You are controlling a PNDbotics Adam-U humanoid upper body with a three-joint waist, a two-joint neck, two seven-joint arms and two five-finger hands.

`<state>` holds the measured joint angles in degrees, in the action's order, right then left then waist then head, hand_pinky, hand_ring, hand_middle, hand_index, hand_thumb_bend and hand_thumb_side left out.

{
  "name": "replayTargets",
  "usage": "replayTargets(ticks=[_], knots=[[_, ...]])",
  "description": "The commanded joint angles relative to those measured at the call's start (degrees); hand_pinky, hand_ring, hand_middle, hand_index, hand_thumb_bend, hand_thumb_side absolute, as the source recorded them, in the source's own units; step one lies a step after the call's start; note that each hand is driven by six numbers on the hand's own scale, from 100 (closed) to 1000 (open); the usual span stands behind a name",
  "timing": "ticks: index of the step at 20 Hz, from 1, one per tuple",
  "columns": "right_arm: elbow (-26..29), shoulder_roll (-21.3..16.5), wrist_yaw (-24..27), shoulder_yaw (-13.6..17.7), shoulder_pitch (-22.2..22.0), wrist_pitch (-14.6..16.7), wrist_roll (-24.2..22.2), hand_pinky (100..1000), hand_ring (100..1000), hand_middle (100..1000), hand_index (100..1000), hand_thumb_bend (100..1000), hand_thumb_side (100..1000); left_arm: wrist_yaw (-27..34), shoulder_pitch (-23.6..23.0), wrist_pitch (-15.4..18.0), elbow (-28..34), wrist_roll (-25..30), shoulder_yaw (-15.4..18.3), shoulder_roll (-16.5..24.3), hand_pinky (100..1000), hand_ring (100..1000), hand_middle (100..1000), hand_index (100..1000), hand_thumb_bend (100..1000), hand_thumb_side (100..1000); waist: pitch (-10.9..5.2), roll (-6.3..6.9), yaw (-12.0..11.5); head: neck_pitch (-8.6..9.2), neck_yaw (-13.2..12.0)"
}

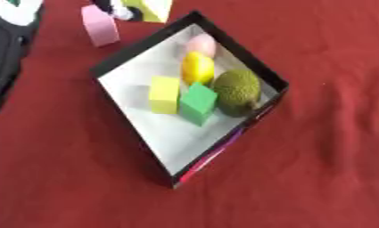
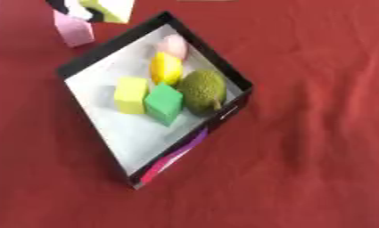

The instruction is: Pick up objects on the table and place them in the box.

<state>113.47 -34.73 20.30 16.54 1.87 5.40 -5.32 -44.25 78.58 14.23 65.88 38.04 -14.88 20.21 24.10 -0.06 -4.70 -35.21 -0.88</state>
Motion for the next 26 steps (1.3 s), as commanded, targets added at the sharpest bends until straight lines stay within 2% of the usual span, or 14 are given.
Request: replayTargets(ticks=[1, 3, 4, 5, 6, 7, 8, 11, 13, 16, 22, 26], knots=[[1.1, -2.7, 1.9, 0.4, 0.7, 0.2, -0.5, 941, 661, 632, 876, 100, 525, -6.0, 0.9, -1.0, -3.5, -2.0, 0.1, -4.0, 622, 617, 475, 481, 367, 100, -2.11, 0.07, 0.4, -0.19, -0.4], [1.1, -2.9, 2.3, 0.2, 0.9, -0.1, -0.9, 941, 660, 632, 876, 100, 524, -10.9, 0.5, -1.5, -7.5, -4.8, 0.9, -6.1, 642, 634, 499, 513, 423, 100, -2.24, 0.27, 0.6, -0.1, -0.5], [1.1, -3.0, 2.4, 0.2, 1.0, -0.2, -1.0, 941, 660, 632, 875, 100, 524, -12.5, 0.3, -1.2, -9.3, -5.7, 1.2, -6.8, 693, 688, 584, 624, 465, 100, -2.26, 0.37, 0.7, -0.02, -0.5], [1.1, -3.0, 2.5, 0.2, 1.0, -0.3, -1.1, 941, 660, 632, 875, 100, 524, -13.1, 0.1, -0.7, -10.7, -6.4, 1.7, -7.3, 773, 778, 715, 776, 521, 215, -2.27, 0.47, 0.8, 0.01, -0.6], [1.1, -3.0, 2.5, 0.2, 1.0, -0.4, -1.2, 941, 660, 632, 875, 100, 514, -13.1, -0.1, 0.0, -11.5, -6.9, 2.2, -7.5, 836, 834, 789, 862, 595, 389, -2.29, 0.54, 0.8, -0.04, -0.6], [1.1, -3.0, 2.4, 0.2, 0.9, -0.5, -1.2, 941, 660, 632, 875, 100, 524, -12.9, -0.2, 0.7, -11.7, -7.6, 2.8, -7.4, 854, 854, 812, 893, 646, 464, -2.29, 0.62, 0.7, -0.14, -0.4], [1.1, -2.9, 2.2, 0.2, 0.9, -0.6, -1.3, 941, 659, 632, 876, 100, 524, -12.8, -0.3, 1.1, -11.6, -8.1, 3.2, -7.3, 887, 878, 830, 914, 748, 545, -2.31, 0.67, 0.7, -0.2, -0.3], [1.1, -2.7, 1.7, 0.1, 0.6, -0.9, -1.5, 941, 659, 631, 875, 100, 524, -12.9, -0.3, 1.2, -10.3, -9.6, 4.7, -6.5, 884, 880, 835, 949, 885, 744, -2.41, 0.75, 0.6, -0.26, -0.3], [1.1, -2.6, 1.3, 0.0, 0.4, -1.0, -1.5, 941, 659, 631, 875, 100, 524, -12.5, -0.3, 0.4, -8.9, -10.6, 5.6, -5.5, 880, 877, 833, 954, 868, 736, -2.47, 0.77, 0.5, -0.37, -0.2], [1.1, -2.5, 0.9, 0.1, -0.1, -1.0, -1.4, 941, 659, 631, 876, 100, 524, -9.6, -0.2, -1.6, -5.5, -11.7, 7.7, -3.0, 866, 862, 817, 934, 748, 660, -2.56, 0.81, 0.2, -0.48, 0.3], [1.1, -2.2, 0.1, 0.4, -0.9, -0.9, -0.9, 941, 659, 631, 876, 100, 524, 0.7, -0.2, -7.0, -2.2, -10.6, 12.0, 4.3, 834, 829, 771, 870, 517, 644, -2.77, 0.8, -0.5, -0.72, 1.2], [1.1, -2.4, 0.0, 0.6, -1.2, -0.5, -0.6, 941, 659, 632, 876, 100, 511, 1.1, -0.6, -10.0, -6.0, -8.5, 13.0, 9.2, 849, 847, 784, 876, 496, 632, -2.83, 0.67, -1.0, -0.64, 1.8]])
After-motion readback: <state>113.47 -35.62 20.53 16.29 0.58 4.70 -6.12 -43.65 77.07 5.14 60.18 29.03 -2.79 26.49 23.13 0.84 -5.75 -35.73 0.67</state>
